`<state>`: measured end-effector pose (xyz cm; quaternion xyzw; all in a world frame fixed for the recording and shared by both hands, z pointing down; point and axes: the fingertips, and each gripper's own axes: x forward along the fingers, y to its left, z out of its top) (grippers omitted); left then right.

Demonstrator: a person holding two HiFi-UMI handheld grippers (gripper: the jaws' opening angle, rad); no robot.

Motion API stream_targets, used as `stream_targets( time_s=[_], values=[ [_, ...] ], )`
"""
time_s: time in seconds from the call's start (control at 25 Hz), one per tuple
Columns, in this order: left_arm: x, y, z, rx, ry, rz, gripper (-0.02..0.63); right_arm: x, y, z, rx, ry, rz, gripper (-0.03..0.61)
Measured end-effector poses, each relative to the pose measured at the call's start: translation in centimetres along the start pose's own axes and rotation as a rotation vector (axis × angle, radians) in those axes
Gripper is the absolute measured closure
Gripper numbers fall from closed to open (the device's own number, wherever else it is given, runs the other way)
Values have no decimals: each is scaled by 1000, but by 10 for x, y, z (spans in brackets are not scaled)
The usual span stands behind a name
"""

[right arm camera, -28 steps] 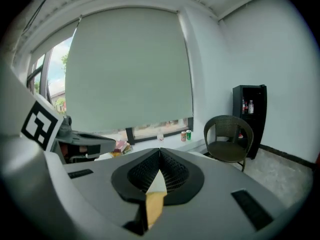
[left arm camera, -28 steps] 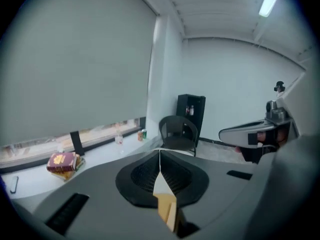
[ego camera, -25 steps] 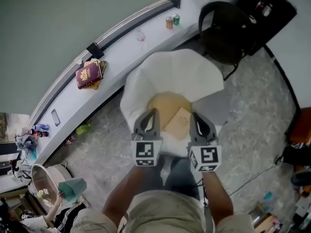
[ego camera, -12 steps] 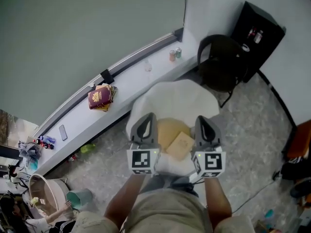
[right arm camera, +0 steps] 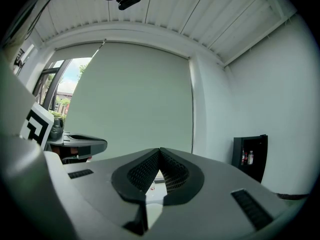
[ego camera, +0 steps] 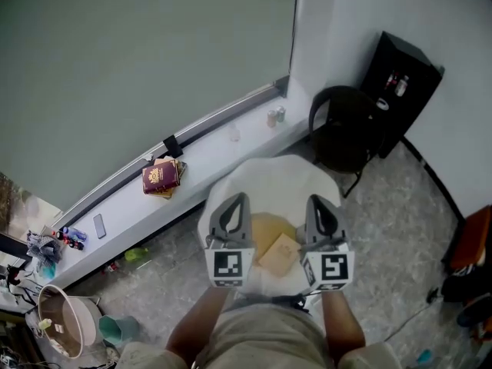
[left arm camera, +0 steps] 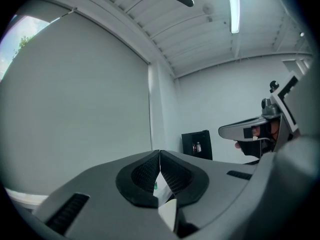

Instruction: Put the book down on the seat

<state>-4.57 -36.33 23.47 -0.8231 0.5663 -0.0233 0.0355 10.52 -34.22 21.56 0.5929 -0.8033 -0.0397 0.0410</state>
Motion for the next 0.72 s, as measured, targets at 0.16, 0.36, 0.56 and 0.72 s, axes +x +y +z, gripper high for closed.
stream_targets(
  time_s=[0.16, 0.36, 0.56, 0.72],
  values=[
    [6, -8, 2, 16, 0, -17, 604, 3, -5, 7, -11, -15, -2, 574],
    [11, -18, 6, 22, -11, -30, 604, 2, -14, 14, -24, -27, 0, 574],
    [18, -26, 17, 27, -23, -36, 604, 3, -19, 23, -54, -36, 1, 574],
    [19, -34, 20, 51, -37, -41, 604, 1, -25, 27, -52, -51, 3, 574]
  ],
)
